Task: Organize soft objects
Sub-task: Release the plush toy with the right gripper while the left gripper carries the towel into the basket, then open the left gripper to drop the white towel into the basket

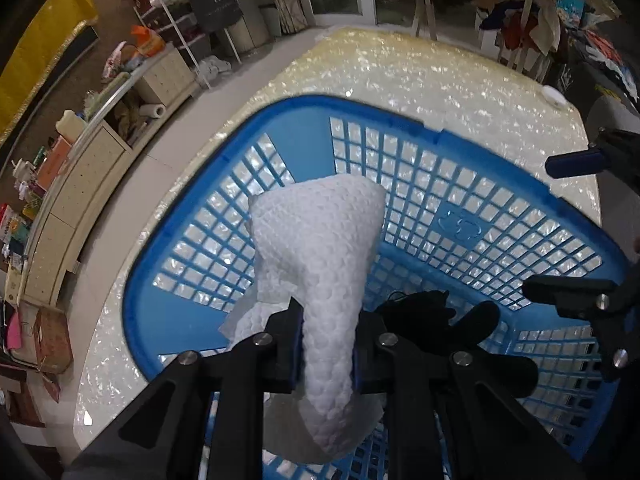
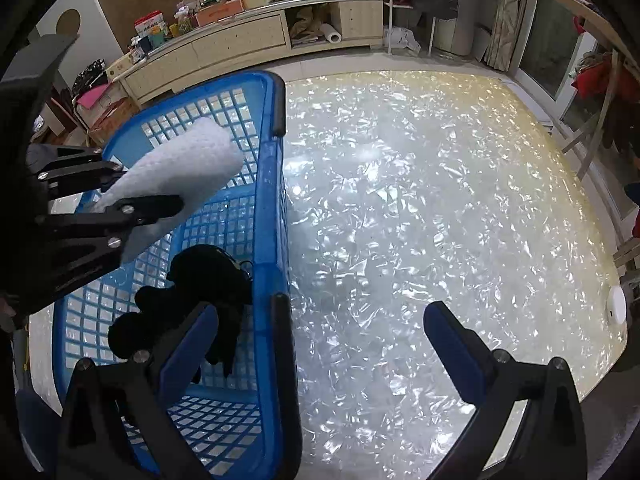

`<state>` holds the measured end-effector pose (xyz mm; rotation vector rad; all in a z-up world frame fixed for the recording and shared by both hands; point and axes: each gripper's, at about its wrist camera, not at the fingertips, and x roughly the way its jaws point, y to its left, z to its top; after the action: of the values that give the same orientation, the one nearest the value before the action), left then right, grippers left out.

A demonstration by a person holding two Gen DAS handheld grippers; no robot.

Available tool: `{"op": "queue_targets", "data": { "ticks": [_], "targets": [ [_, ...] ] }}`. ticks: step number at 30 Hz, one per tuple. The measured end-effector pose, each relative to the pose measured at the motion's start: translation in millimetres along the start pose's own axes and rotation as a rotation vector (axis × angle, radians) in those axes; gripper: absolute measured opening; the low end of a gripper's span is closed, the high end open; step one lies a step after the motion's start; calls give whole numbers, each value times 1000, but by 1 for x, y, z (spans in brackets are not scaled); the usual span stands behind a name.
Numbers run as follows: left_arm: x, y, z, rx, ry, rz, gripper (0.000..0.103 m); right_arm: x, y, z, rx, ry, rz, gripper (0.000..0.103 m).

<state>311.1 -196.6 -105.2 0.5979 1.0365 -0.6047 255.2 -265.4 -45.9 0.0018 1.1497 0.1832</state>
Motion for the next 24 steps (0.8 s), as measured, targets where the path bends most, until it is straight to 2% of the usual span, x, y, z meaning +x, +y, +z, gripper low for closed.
{"op": "queue_targets", "data": {
  "ticks": [6,9,10,12,15,19,24],
  "targets": [
    [10,5,5,21,8,-28,17,6,0,0,4,21,8,103],
    [13,7,8,15,16,-30,23,8,0,0,5,30,7,103],
    [13,8,9,16,15,-32,28,8,0,1,7,30,6,103],
    [9,7,9,18,-5,-22,59,8,0,2,9,32,9,103],
    [1,4,6,23,-24,1,82,6,1,1,8,34,5,103],
    [-15,1,3,9,-42,21,83,-5,2,-1,12,14,4,103],
    [-52,-5,-9,-36,-89,59,83,-29,7,-8,9,-20,-1,103]
  ]
}}
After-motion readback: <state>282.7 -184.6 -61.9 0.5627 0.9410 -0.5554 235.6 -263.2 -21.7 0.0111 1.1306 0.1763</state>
